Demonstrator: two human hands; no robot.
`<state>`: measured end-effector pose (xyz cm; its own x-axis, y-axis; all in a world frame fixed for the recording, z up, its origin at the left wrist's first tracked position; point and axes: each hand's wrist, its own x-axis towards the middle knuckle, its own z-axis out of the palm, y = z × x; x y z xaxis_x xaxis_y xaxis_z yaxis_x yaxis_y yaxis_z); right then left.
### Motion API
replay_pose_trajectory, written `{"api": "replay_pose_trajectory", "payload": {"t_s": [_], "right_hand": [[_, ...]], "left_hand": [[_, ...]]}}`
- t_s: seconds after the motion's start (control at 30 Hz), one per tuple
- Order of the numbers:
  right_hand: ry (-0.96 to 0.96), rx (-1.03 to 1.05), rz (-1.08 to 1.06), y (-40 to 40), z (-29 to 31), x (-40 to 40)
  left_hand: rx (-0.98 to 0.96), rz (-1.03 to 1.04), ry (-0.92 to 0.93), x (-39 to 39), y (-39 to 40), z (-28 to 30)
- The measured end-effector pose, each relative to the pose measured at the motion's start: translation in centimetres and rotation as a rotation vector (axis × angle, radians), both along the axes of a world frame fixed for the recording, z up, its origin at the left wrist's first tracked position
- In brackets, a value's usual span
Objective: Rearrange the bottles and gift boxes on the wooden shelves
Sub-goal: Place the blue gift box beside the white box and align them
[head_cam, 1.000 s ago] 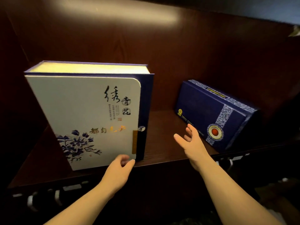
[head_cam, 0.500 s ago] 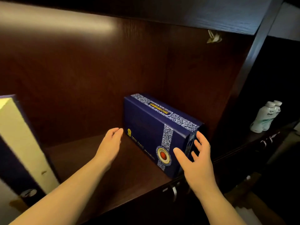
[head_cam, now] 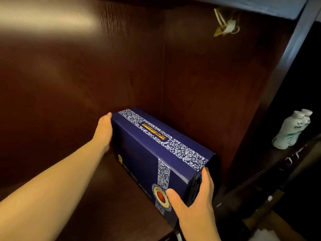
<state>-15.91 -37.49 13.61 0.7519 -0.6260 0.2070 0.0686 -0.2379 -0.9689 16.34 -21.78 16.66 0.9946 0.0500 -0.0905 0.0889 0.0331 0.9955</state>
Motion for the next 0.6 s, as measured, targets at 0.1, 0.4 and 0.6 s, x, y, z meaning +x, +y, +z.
{"api": "replay_pose_trajectory", "payload": {"t_s": [0.1, 0.4, 0.6], "right_hand": [[0.033, 0.009, -0.031, 0.0, -0.8, 0.3], [-0.001, 0.101, -0.084, 0.2, -1.5, 2.1], [0.006, 0.171, -0.057, -1.1, -1.5, 2.8]], "left_hand": [[-0.001, -0.006, 0.011, 0.9, -0.7, -0.1], [0.043, 0.009, -0.059, 0.5, -0.3, -0.7], [0.099, 0.074, -0.077, -1.3, 1.3, -1.1]]}}
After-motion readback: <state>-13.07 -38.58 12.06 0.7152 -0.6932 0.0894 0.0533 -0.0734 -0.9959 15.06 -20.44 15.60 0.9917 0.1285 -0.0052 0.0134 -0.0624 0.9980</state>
